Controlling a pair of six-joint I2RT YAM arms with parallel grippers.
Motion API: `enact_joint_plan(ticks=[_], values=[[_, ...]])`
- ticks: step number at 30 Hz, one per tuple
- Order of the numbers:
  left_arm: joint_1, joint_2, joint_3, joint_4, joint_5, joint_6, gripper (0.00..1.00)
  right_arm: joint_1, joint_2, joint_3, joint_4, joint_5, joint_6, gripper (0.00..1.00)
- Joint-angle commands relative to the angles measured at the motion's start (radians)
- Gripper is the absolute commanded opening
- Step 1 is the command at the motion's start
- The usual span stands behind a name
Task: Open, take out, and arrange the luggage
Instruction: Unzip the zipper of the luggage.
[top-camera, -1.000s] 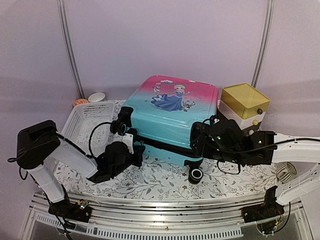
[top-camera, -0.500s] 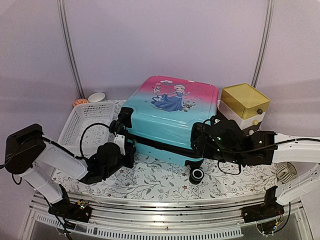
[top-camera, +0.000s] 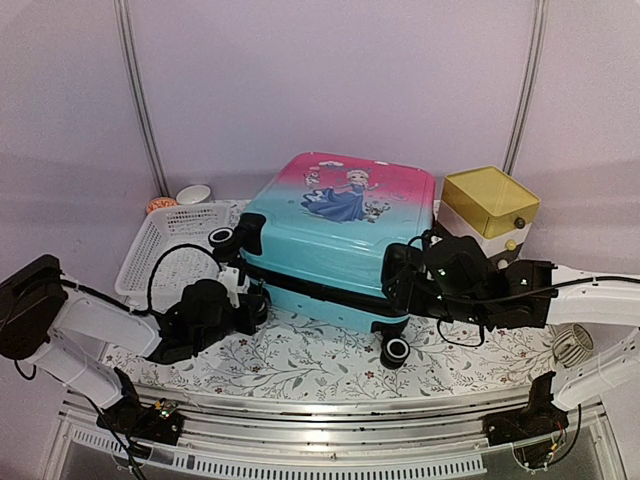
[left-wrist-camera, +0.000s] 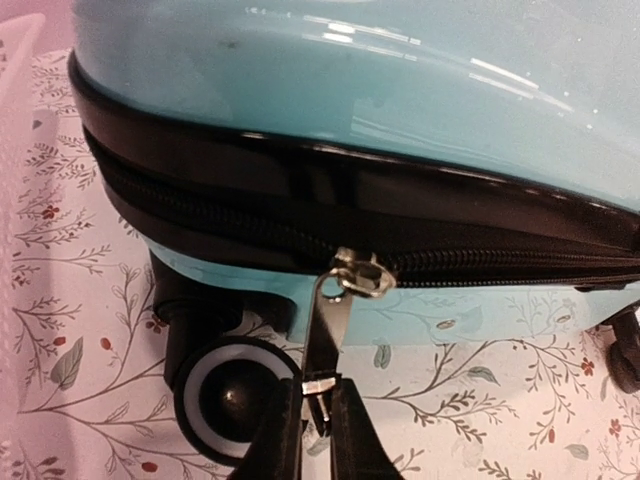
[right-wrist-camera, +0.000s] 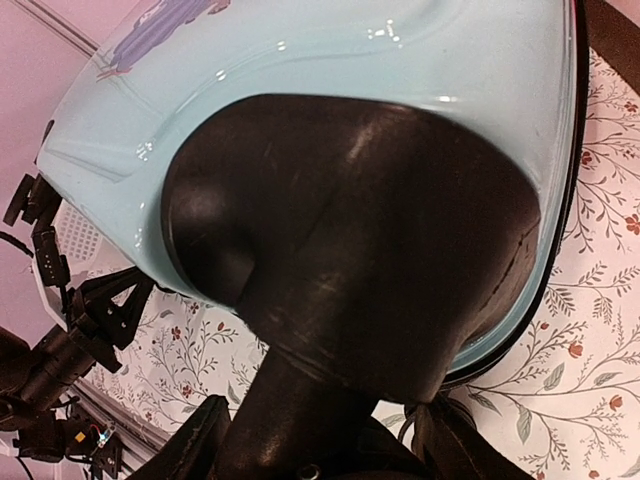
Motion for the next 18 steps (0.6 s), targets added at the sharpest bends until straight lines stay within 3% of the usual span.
enact_joint_plan(ticks=[1,6,8,10,13,14,18], values=[[0.066,-0.111,-0.003,-0.123,-0.105,-0.076,0.10,-0.034,-0.061,-0.003,-0.073,0.101,-0.024,0.58],[0.063,-0.233,0.048,-0.396,-0.093,-0.125,0.21,-0.044,-0.071,0.019,-0.072,0.124,-0.104,0.76],[0.059,-0.300,0.055,-0.478,-0.072,-0.131,0.31,-0.049,-0.078,0.029,-0.072,0.131,-0.138,0.92],[0.056,-0.382,0.053,-0.534,-0.039,-0.128,0.45,-0.057,-0.085,0.035,-0.067,0.128,-0.172,1.00],[0.053,-0.519,0.037,-0.575,0.026,-0.113,0.93,-0.075,-0.091,0.039,-0.050,0.106,-0.217,0.99],[0.053,-0.565,0.033,-0.584,0.046,-0.105,0.98,-0.082,-0.091,0.041,-0.043,0.088,-0.235,0.99],[0.057,-0.702,0.061,-0.656,0.104,-0.091,0.98,-0.127,-0.087,0.060,-0.032,0.019,-0.291,0.99]])
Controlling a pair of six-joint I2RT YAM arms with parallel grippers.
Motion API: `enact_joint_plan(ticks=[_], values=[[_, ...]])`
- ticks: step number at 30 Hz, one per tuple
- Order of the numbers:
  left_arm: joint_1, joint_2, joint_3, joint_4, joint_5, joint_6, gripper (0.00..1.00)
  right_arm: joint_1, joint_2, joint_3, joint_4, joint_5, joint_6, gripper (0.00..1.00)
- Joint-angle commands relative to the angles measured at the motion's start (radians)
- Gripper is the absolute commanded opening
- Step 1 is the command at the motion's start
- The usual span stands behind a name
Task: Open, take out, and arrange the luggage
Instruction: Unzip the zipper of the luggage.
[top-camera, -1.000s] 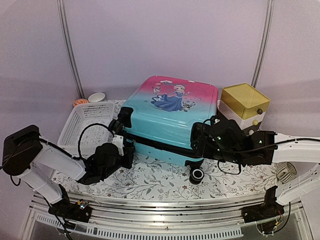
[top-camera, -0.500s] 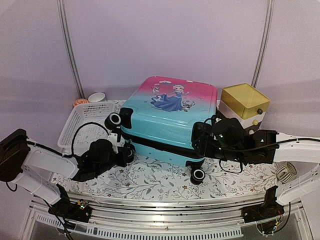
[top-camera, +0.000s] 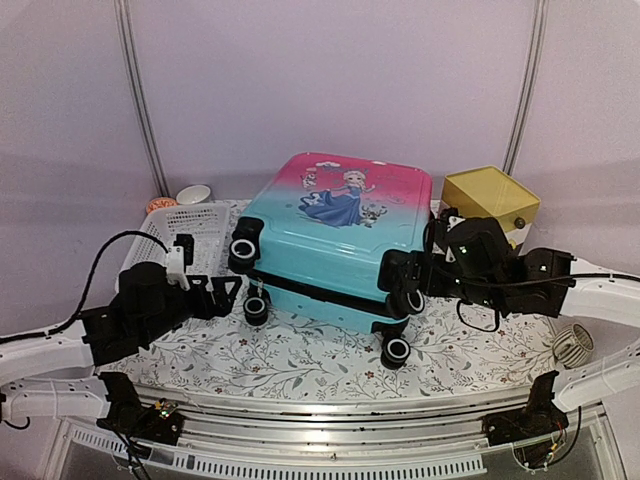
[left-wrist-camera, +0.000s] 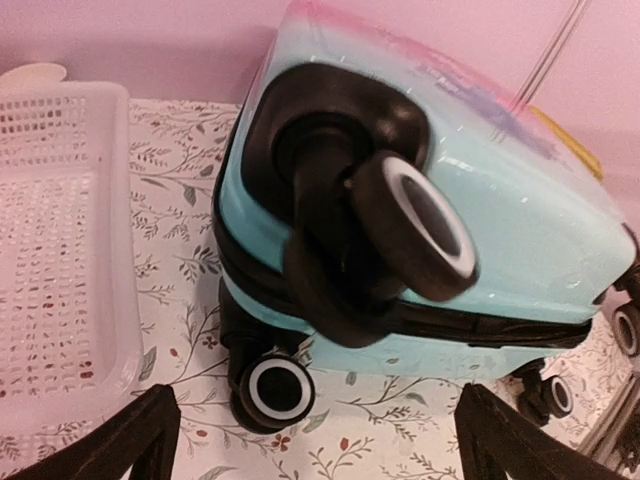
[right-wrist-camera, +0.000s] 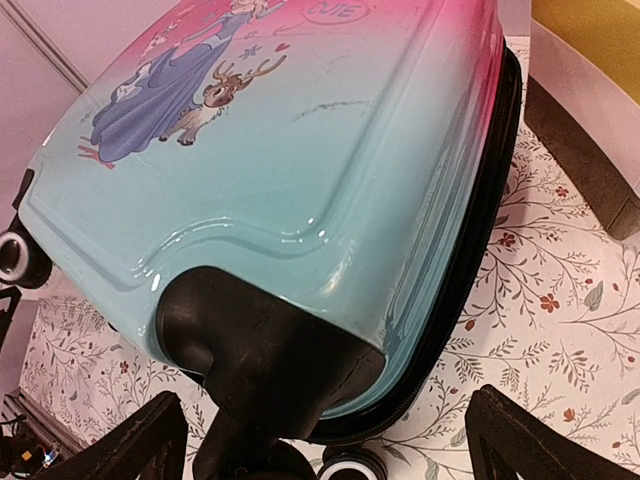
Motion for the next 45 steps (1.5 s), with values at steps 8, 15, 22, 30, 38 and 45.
enact_joint_plan(ticks=[8,15,22,30,38,45], values=[[0.140,-0.013,0.249,-0.307,0.237,0.094,0.98,-0.174,-0.030,0.062,0.044,-0.232,-0.155,0.99],[0.301,0.064,0.335,-0.339,0.431,0.166,0.98,-0.257,-0.041,0.052,0.071,-0.370,-0.164,0.99],[0.426,0.167,0.372,-0.318,0.674,0.223,0.98,-0.305,-0.004,0.045,0.116,-0.472,-0.164,0.99],[0.452,0.271,0.361,-0.245,0.787,0.220,0.98,-0.309,0.040,0.041,0.144,-0.511,-0.164,0.99],[0.456,0.318,0.389,-0.261,0.790,0.245,0.98,-0.315,0.065,0.042,0.151,-0.520,-0.162,0.99],[0.457,0.290,0.410,-0.301,0.771,0.252,0.98,-0.323,0.059,0.038,0.155,-0.521,-0.163,0.99]])
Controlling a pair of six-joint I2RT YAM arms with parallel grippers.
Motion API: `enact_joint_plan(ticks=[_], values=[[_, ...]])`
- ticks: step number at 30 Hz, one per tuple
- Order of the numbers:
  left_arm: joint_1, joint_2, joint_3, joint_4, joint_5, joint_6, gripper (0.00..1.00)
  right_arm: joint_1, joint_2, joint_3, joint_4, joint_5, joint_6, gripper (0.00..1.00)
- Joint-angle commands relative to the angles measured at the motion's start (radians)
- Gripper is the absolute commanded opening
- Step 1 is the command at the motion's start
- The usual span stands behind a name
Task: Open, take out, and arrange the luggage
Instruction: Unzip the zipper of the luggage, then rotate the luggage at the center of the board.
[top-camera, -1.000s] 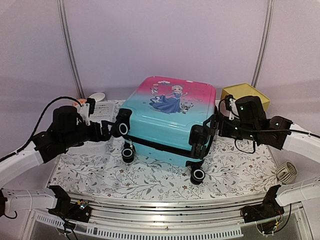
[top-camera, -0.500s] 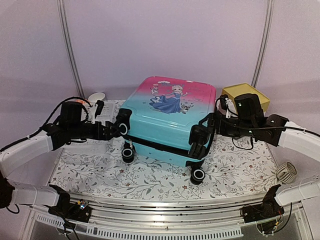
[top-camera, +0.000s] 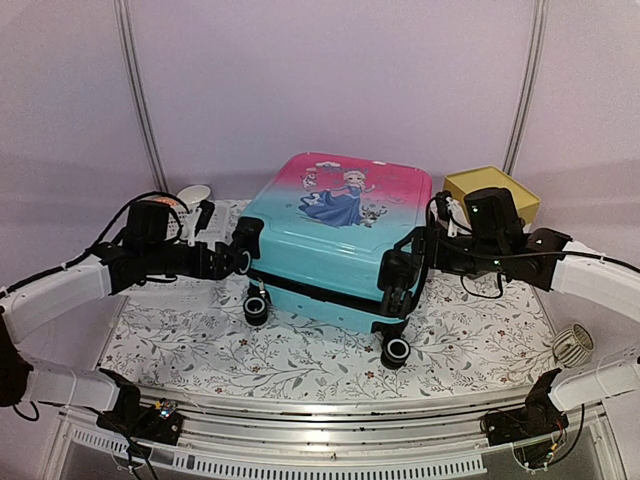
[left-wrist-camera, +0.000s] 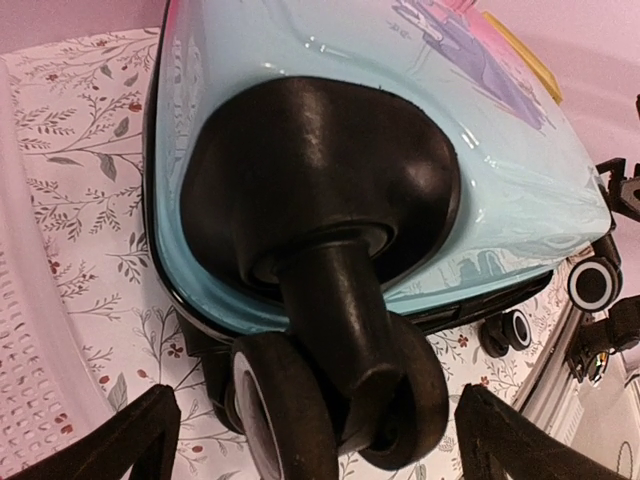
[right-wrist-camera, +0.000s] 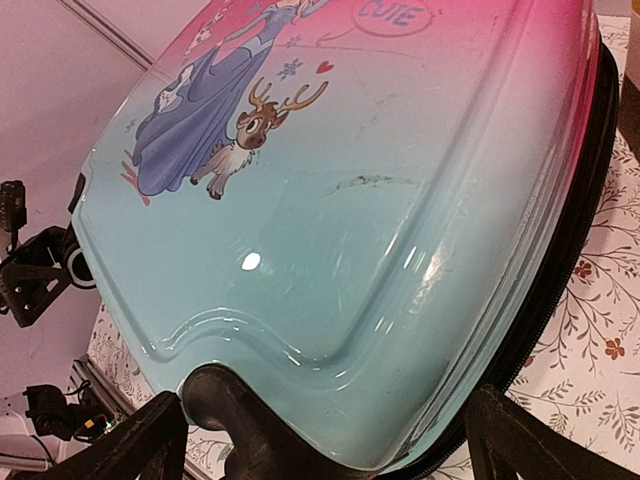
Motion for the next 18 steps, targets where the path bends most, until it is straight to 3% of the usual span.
enact_joint_plan(ticks=[1,7,18], values=[[0.013,-0.032,0.043,-0.041,-0.016,0.016,0.98,-0.012,-0.003,0.005,0.024,-0.003,-0.011,0.99],[0.014,-0.040,0.080,-0.108,-0.058,0.025,0.98,-0.025,-0.016,0.003,0.024,0.010,-0.008,0.99],[0.033,0.018,0.098,-0.081,0.017,0.015,0.98,-0.098,-0.033,0.013,0.023,-0.028,-0.009,0.99]])
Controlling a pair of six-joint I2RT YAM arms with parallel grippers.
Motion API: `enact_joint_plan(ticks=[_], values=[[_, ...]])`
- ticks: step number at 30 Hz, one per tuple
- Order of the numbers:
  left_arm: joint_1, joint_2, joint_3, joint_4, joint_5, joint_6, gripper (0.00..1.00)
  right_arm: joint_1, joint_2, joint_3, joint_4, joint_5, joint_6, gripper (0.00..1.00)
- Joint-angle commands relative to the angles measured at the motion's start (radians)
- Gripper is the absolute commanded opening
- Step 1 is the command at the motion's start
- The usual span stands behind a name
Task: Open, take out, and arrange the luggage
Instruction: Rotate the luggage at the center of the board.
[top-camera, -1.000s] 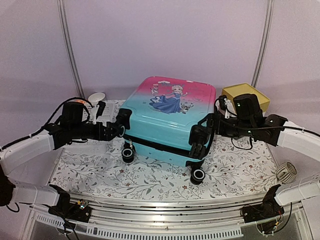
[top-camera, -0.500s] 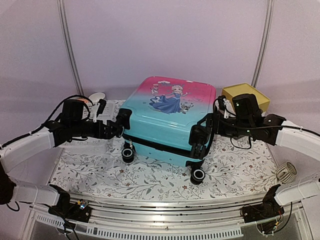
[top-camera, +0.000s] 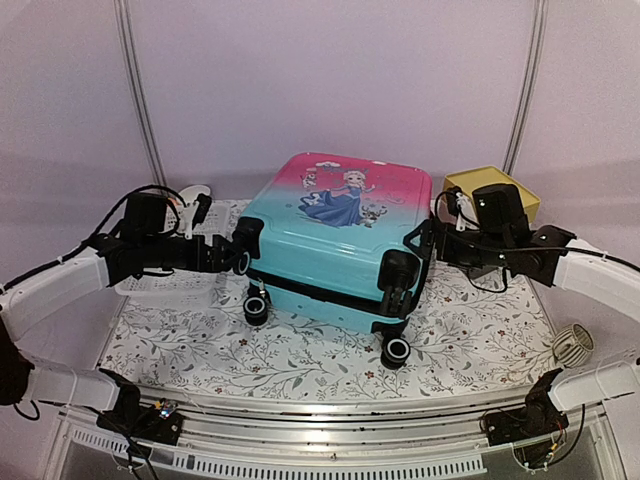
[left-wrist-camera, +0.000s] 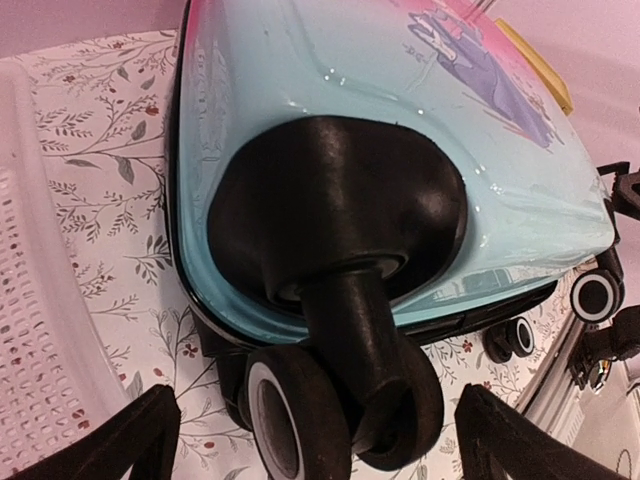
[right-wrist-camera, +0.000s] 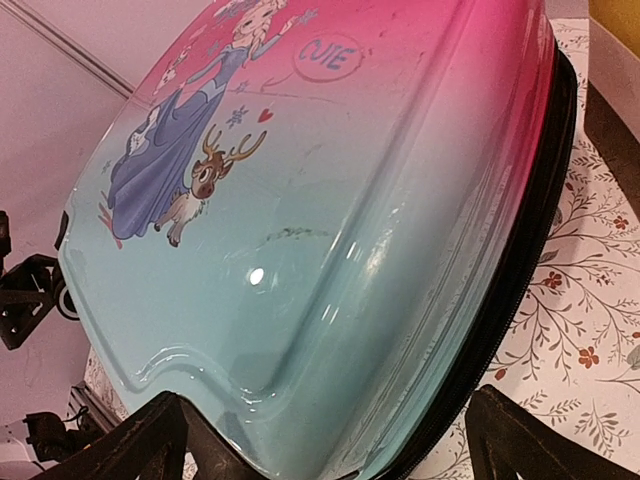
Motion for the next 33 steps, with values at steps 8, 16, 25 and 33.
enact_joint_plan(ticks=[8,16,25,33], values=[[0.050,0.052,0.086,0.009,0.024,-0.005,0.98,-0.086,0.006,0.042,0.016,-0.024,0.031,0.99],[0.101,0.177,0.177,0.079,0.161,-0.023,0.98,-0.113,0.133,0.098,0.004,-0.034,0.065,0.99],[0.104,0.328,0.249,0.132,0.229,-0.034,0.98,-0.166,0.149,0.081,0.098,-0.048,0.033,0.99],[0.104,0.420,0.275,0.195,0.310,-0.053,0.98,-0.219,0.202,0.090,0.142,-0.162,0.028,0.99]])
